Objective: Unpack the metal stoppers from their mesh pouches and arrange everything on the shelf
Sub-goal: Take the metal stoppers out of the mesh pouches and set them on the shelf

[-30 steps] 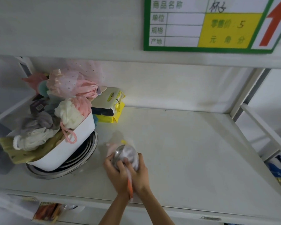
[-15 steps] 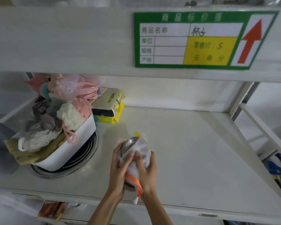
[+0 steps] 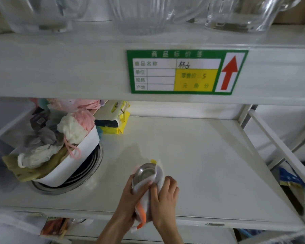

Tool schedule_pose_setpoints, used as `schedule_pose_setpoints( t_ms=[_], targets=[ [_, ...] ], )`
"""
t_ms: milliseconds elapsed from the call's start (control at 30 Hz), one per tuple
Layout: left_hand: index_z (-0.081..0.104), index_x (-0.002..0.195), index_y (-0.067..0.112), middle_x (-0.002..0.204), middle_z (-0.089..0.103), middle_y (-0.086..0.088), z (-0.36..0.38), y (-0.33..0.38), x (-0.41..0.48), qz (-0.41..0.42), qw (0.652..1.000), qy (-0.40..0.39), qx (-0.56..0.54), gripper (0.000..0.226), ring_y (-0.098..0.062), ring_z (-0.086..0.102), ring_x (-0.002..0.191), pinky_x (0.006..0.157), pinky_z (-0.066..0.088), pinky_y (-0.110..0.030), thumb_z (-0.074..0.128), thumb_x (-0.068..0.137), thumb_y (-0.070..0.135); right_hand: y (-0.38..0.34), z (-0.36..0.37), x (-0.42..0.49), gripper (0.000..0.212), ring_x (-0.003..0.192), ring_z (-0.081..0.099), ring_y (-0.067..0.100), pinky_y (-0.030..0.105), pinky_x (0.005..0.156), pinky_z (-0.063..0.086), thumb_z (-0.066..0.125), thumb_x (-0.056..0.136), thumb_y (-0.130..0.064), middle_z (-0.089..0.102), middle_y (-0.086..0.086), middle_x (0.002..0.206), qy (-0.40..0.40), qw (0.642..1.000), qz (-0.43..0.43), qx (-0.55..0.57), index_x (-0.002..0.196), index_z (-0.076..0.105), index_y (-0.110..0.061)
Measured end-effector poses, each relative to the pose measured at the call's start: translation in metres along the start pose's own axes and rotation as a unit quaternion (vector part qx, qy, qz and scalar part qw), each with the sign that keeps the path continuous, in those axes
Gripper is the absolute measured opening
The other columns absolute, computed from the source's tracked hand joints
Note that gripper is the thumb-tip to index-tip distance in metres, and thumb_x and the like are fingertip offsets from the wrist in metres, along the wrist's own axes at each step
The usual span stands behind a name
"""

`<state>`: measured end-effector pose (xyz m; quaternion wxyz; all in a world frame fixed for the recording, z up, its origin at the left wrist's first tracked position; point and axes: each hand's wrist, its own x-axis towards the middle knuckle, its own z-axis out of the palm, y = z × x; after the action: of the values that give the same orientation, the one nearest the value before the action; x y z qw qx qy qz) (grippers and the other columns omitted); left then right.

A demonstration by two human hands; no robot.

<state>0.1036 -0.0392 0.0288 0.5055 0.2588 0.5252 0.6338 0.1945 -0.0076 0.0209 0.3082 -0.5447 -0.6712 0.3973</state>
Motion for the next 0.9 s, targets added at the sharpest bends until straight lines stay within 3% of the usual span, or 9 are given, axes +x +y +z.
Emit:
schedule_pose_setpoints(
  t_ms=[100, 200, 300, 400, 467, 600, 700, 767, 900],
  targets=[
    [0.062, 0.113, 0.023, 0.108, 0.072, -0.012, -0.001, -0.006, 0.0, -0.009, 1.0, 0.012, 0.018, 0.043, -0.028, 0.068, 0.102, 0.086, 0.054, -0.042, 0.074, 0.072, 0.022, -0.002, -0.017, 0.005, 0.048, 0.109, 0.046, 0.023, 0.037, 0.097, 0.038, 0.044, 0.083, -0.045, 0.047, 0.002, 0.113, -0.057, 0.997, 0.008, -0.058, 0.119, 0.04, -0.014],
    [0.062, 0.113, 0.022, 0.103, 0.074, -0.007, -0.002, -0.014, 0.001, -0.01, 0.997, 0.038, 0.062, 0.052, -0.023, 0.071, 0.095, 0.078, 0.057, -0.036, 0.077, 0.064, 0.031, -0.001, -0.031, 0.016, 0.068, 0.124, 0.038, 0.023, 0.035, 0.102, 0.034, 0.056, 0.082, -0.034, 0.038, 0.0, 0.133, -0.053, 0.985, -0.047, -0.155, 0.14, 0.023, -0.021],
    [0.061, 0.11, 0.02, 0.101, 0.073, -0.01, 0.0, -0.022, 0.003, -0.017, 0.992, 0.058, 0.107, 0.059, -0.026, 0.069, 0.095, 0.072, 0.055, -0.029, 0.074, 0.056, 0.04, -0.01, -0.04, 0.026, 0.056, 0.127, 0.031, 0.025, 0.034, 0.105, 0.03, 0.051, 0.078, -0.02, 0.034, 0.002, 0.14, -0.082, 0.956, -0.174, -0.222, 0.132, 0.036, -0.027],
    [0.059, 0.101, 0.025, 0.099, 0.069, -0.01, 0.002, -0.028, 0.008, -0.024, 0.989, 0.064, 0.129, 0.04, -0.031, 0.066, 0.097, 0.072, 0.054, -0.029, 0.07, 0.063, 0.034, -0.019, -0.041, 0.032, 0.048, 0.116, 0.041, 0.024, 0.033, 0.099, 0.039, 0.029, 0.076, -0.022, 0.049, 0.004, 0.126, -0.137, 0.922, -0.259, -0.254, 0.118, 0.051, -0.018],
    [0.057, 0.094, 0.026, 0.096, 0.067, -0.01, 0.004, -0.028, 0.01, -0.02, 0.988, 0.073, 0.138, 0.022, -0.032, 0.064, 0.096, 0.069, 0.053, -0.024, 0.069, 0.076, 0.025, -0.019, -0.04, 0.037, 0.043, 0.107, 0.047, 0.024, 0.032, 0.091, 0.044, 0.027, 0.081, -0.025, 0.055, 0.005, 0.116, -0.138, 0.908, -0.284, -0.275, 0.109, 0.057, -0.014],
    [0.057, 0.092, 0.023, 0.091, 0.066, -0.006, 0.004, -0.026, 0.012, -0.022, 0.984, 0.088, 0.152, 0.018, -0.028, 0.064, 0.091, 0.067, 0.054, -0.02, 0.063, 0.086, 0.008, -0.026, -0.03, 0.042, 0.009, 0.083, 0.058, 0.024, 0.027, 0.066, 0.053, 0.07, 0.074, -0.013, 0.063, 0.004, 0.091, -0.143, 0.89, -0.275, -0.334, 0.083, 0.069, -0.013],
    [0.056, 0.114, 0.017, 0.108, 0.067, -0.013, 0.005, -0.026, 0.011, -0.032, 0.984, 0.09, 0.153, 0.055, -0.032, 0.063, 0.102, 0.09, 0.053, -0.045, 0.073, 0.064, 0.03, -0.029, -0.03, 0.044, 0.023, 0.099, 0.054, 0.028, 0.029, 0.076, 0.048, 0.056, 0.086, -0.004, 0.057, 0.013, 0.108, -0.14, 0.906, -0.217, -0.336, 0.109, 0.057, -0.006],
    [0.056, 0.118, 0.019, 0.11, 0.068, -0.012, 0.006, -0.029, 0.01, -0.043, 0.984, 0.1, 0.14, 0.075, -0.032, 0.064, 0.103, 0.094, 0.051, -0.052, 0.076, 0.049, 0.04, -0.029, -0.032, 0.046, 0.024, 0.104, 0.052, 0.028, 0.03, 0.081, 0.045, 0.049, 0.09, -0.006, 0.053, 0.015, 0.115, -0.147, 0.921, -0.156, -0.326, 0.114, 0.05, -0.007],
    [0.056, 0.114, 0.02, 0.11, 0.067, -0.016, 0.003, -0.036, 0.012, -0.041, 0.984, 0.111, 0.13, 0.073, -0.036, 0.064, 0.101, 0.091, 0.051, -0.055, 0.076, 0.047, 0.04, -0.023, -0.03, 0.045, 0.033, 0.105, 0.053, 0.028, 0.031, 0.082, 0.047, 0.049, 0.089, -0.002, 0.052, 0.013, 0.115, -0.155, 0.925, -0.139, -0.318, 0.121, 0.049, -0.01]
  ],
)
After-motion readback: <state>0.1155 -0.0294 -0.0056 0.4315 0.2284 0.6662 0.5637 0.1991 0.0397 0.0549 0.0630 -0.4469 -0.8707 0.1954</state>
